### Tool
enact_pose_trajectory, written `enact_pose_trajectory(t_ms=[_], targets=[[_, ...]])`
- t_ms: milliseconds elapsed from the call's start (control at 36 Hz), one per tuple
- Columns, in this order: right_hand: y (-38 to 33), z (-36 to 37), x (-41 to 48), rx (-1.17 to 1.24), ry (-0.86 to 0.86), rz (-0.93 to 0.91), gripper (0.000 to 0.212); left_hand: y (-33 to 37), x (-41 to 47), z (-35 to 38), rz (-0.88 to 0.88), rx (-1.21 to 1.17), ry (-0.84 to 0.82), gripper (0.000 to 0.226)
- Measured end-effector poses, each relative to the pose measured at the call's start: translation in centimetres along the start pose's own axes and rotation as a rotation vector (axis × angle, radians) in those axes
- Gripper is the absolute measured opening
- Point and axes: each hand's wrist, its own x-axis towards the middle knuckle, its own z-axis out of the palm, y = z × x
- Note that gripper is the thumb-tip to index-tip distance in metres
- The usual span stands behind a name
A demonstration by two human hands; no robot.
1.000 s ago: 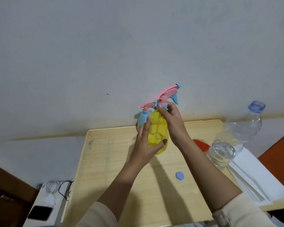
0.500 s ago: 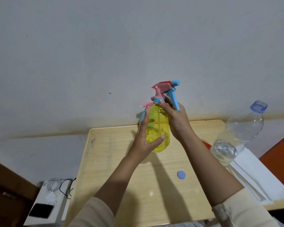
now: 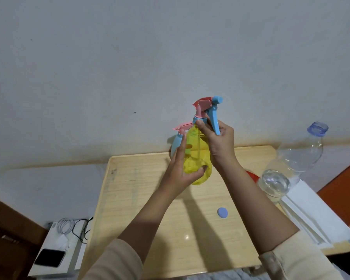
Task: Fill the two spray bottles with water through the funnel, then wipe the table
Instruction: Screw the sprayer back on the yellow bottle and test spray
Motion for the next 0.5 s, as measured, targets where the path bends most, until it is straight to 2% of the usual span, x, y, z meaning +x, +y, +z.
enact_pose_trajectory(t_ms=[83, 194, 250, 417, 500], targets=[[-0.5, -0.1, 0.0, 0.014, -0.034, 0.028, 0.011, 0.0, 0.0, -0.5, -0.013, -0.014, -0.027, 0.096], [-0.9, -0.2, 0.1, -0.025, -0.024, 0.027, 0.023, 0.3, 0.0, -0.9, -0.067, -0.040, -0.046, 0.090], [-0.9, 0.0, 0.4, -0.110, 0.007, -0.002, 0.021, 0.2, -0.3, -0.5, -0.108, -0.057, -0.028, 0.089], [-0.7, 1.2, 0.2, -0.345, 0.138, -0.100, 0.017, 1.3, -2.9, 3.0, -0.173, 0.042, 0.149, 0.116], [-0.4, 1.8, -0.4, -0.369, 0.191, -0.084, 0.024, 1.4, -3.0, 3.7, -0.189, 0.021, 0.222, 0.118]])
